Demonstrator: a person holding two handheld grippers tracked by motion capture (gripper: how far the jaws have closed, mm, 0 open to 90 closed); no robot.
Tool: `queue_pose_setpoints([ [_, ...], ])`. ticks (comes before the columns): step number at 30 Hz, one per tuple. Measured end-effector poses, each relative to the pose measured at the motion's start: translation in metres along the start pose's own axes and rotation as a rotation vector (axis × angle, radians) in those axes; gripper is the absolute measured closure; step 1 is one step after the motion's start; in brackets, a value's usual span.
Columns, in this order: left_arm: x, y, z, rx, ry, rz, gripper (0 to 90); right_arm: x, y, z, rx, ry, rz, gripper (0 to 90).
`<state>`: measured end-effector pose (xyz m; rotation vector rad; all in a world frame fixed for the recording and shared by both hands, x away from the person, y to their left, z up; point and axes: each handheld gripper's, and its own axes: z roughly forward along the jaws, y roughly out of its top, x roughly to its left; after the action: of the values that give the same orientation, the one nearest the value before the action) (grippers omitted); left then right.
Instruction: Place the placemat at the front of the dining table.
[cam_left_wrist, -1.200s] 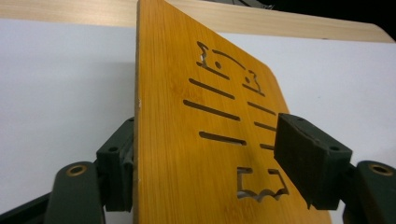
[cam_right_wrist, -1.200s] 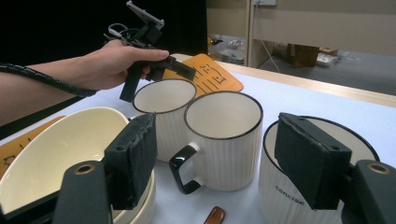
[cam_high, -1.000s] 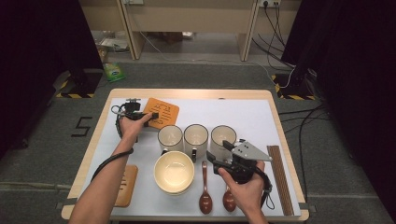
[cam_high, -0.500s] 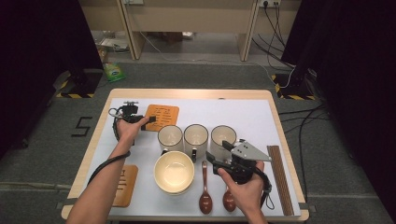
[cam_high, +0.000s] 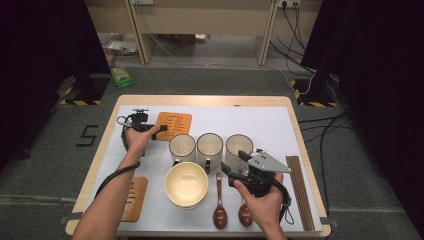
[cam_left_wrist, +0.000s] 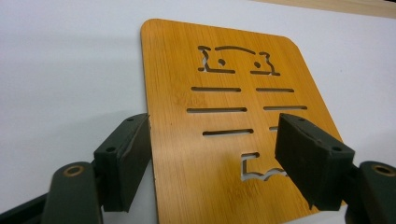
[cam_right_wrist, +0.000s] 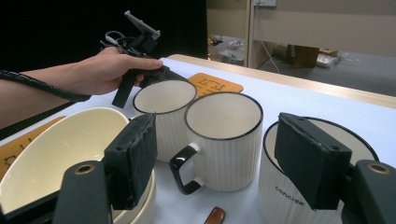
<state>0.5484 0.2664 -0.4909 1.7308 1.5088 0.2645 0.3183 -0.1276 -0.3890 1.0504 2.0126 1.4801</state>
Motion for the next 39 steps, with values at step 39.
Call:
queue_pose_setpoints([
  [39,-0.04,0.007,0.027,0.03,-0.11,0.018,29.7,-0.001,0.0,-0.001,-0.007,-0.002,-0.003,30.3],
])
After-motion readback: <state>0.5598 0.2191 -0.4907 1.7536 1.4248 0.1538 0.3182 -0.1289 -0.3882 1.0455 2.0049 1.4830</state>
